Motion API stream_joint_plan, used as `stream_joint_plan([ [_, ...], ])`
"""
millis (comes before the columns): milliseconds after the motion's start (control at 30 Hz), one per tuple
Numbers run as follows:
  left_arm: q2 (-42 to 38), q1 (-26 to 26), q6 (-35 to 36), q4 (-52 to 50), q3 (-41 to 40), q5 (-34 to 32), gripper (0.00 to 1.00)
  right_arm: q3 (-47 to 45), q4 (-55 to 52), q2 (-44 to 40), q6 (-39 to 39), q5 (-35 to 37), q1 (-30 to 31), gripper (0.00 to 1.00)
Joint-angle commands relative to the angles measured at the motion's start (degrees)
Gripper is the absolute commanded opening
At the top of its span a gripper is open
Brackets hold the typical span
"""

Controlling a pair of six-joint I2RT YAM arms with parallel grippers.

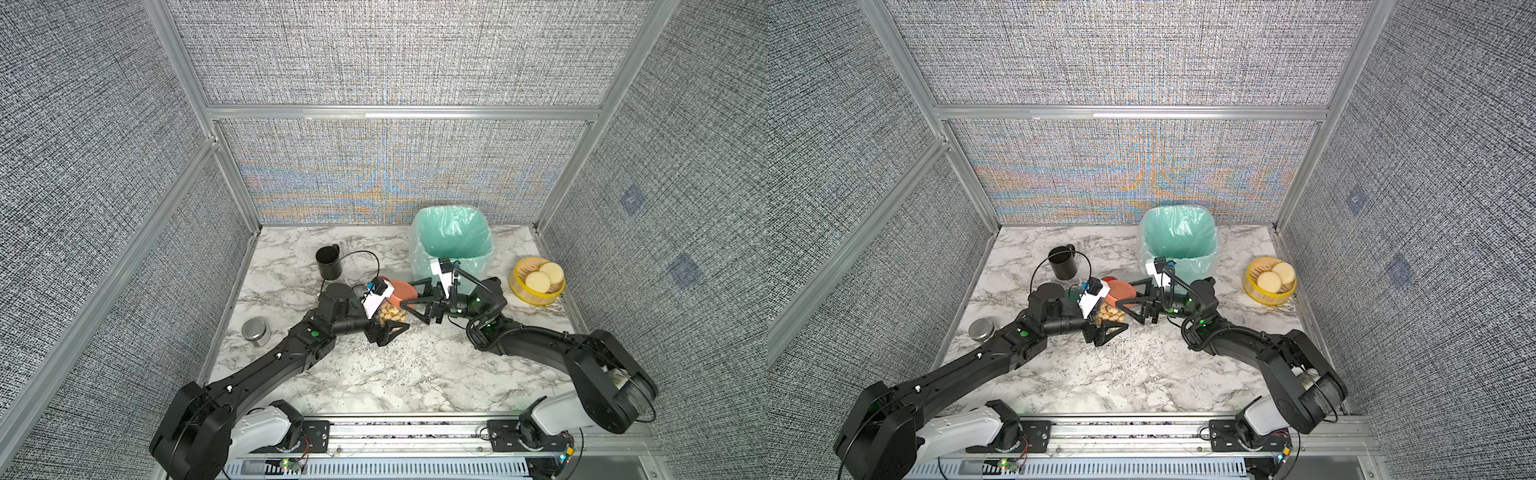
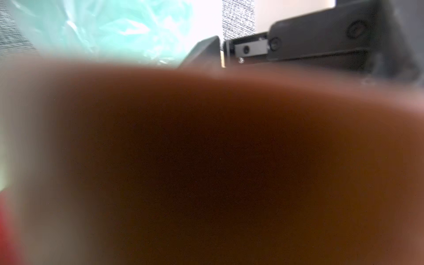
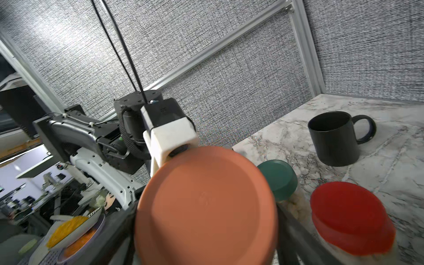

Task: Empty moldy peanuts from jars
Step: Unscrew the lid from the jar.

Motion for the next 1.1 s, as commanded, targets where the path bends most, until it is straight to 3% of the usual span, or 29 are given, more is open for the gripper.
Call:
stream_joint_plan([
  [0,0.3,-0.1,-0.9,6.3,1.3,8.2,0.00,1.1,13.7,4.7,3.1,-10.5,-1.4,0.78],
  [133,1.6,0.0,-0.9,6.3,1.7,12.7,0.00,4.8,37.7,13.5,17.0,-13.4,-2.8,0.81],
  [200,2.0,0.1,-1.1,7.0,1.6,14.2,0.00,9.0,39.4,17.0,21.9,-15.4,-3.0,0.83],
  [333,1.0,0.2,-0.3,6.0,1.7,12.4,0.00,11.8,39.2,17.4,21.1,-14.6,-2.9,0.87],
  [500,-1.8,0.4,1.6,4.2,1.4,7.6,0.00,7.9,28.1,12.0,11.9,-11.0,-3.0,0.98],
  [767,-2.8,0.5,2.8,2.2,1.3,3.7,0.00,6.1,9.3,2.1,5.3,-2.1,-3.2,0.98],
  [1067,-3.1,0.6,3.5,2.5,1.0,-2.4,0.00,1.1,-11.5,-10.3,-3.6,16.6,-1.0,0.98],
])
